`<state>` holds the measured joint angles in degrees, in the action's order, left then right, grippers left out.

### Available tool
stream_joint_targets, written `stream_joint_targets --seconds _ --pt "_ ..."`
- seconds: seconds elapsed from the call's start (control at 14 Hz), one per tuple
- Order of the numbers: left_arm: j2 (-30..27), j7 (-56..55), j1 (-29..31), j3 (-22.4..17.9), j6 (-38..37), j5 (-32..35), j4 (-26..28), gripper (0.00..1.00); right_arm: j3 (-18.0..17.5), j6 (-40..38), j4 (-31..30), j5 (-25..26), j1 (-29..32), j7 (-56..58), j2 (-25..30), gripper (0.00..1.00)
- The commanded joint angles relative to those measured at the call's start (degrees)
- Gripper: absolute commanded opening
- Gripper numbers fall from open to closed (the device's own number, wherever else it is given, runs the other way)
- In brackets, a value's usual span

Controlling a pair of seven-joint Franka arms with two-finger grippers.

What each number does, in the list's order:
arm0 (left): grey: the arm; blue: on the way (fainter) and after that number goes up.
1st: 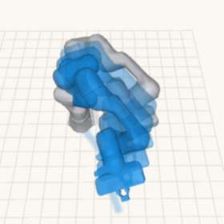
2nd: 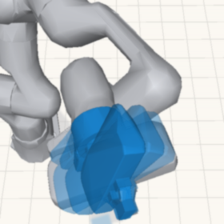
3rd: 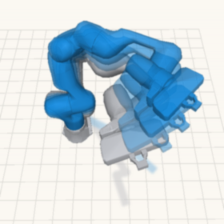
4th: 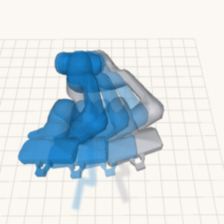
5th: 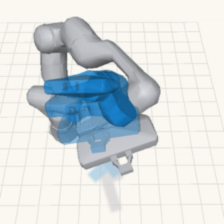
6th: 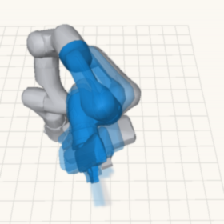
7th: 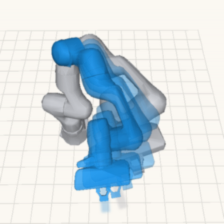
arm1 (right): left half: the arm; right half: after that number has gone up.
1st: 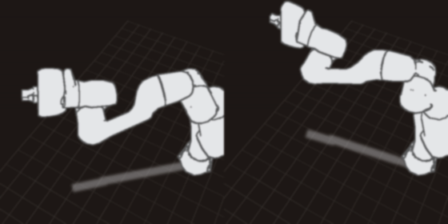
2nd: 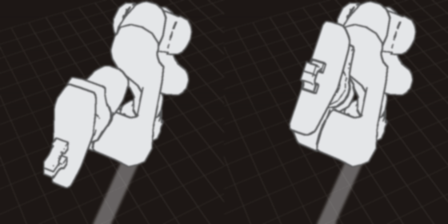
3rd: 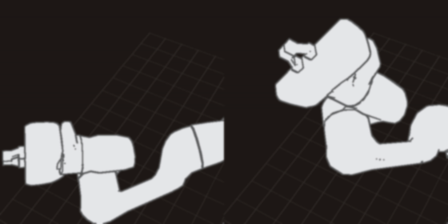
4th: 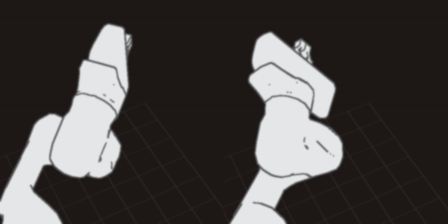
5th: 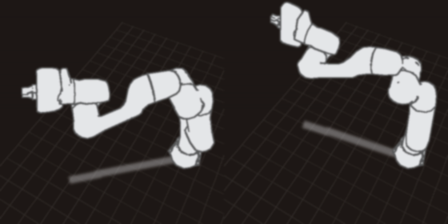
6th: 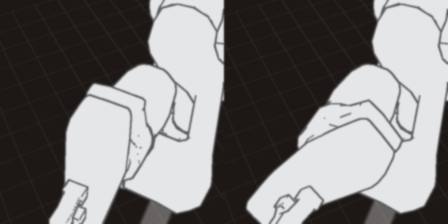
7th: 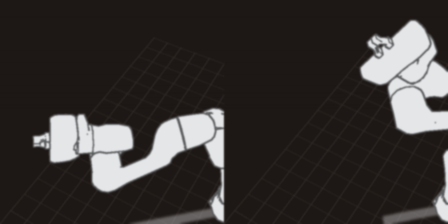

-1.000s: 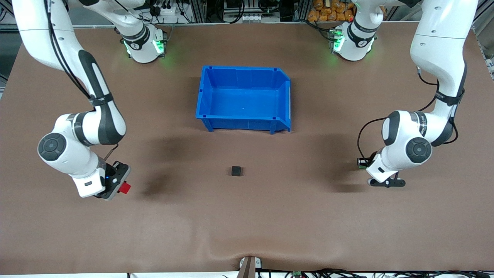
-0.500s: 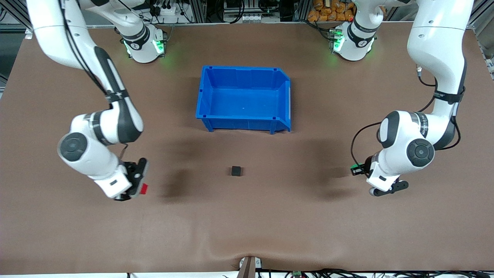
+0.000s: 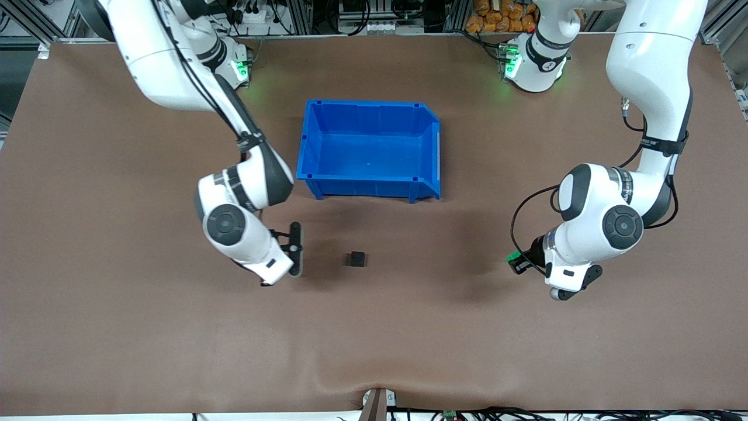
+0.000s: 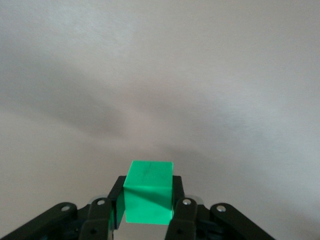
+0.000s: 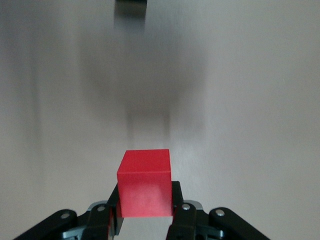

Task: Attach green and red cubes to black cube
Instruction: 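Carry the red cube with the right gripper toward the black cube, then lower the red cube beside the black cube and open the right gripper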

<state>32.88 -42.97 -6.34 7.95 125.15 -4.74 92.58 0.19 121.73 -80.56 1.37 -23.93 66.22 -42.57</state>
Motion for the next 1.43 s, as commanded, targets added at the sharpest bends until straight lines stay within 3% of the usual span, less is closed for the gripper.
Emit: stream_joint_targets --seconds 0.0,0.29,0.57,1.0,1.36 --pt "0.8 -4.7 -1.8 -0.2 -1.3 -2.6 -3.4 0.00 0.4 -2.1 7.2 0.4 -1.4 -3.6 -5.1 0.00" --pt "3.6 -15.8 -4.6 -0.1 -1.3 -2.7 -6.9 0.00 0.3 -2.1 10.9 0.2 -3.3 -12.3 -9.1 0.00" --pt "7.3 -26.6 -7.8 -0.2 -1.1 -2.6 -11.4 0.00 -0.5 -2.2 10.8 -6.6 -4.7 -15.9 -11.0 0.00" --pt "11.4 -40.7 -12.2 -0.2 -0.2 -2.6 -16.5 0.00 -0.3 -1.9 10.9 -6.1 -8.3 -21.4 -11.2 0.00" --pt "13.2 -43.7 -13.2 -0.2 4.0 -2.6 -16.9 0.00 -0.1 -1.5 12.3 -5.9 -9.3 -21.7 -12.4 0.00"
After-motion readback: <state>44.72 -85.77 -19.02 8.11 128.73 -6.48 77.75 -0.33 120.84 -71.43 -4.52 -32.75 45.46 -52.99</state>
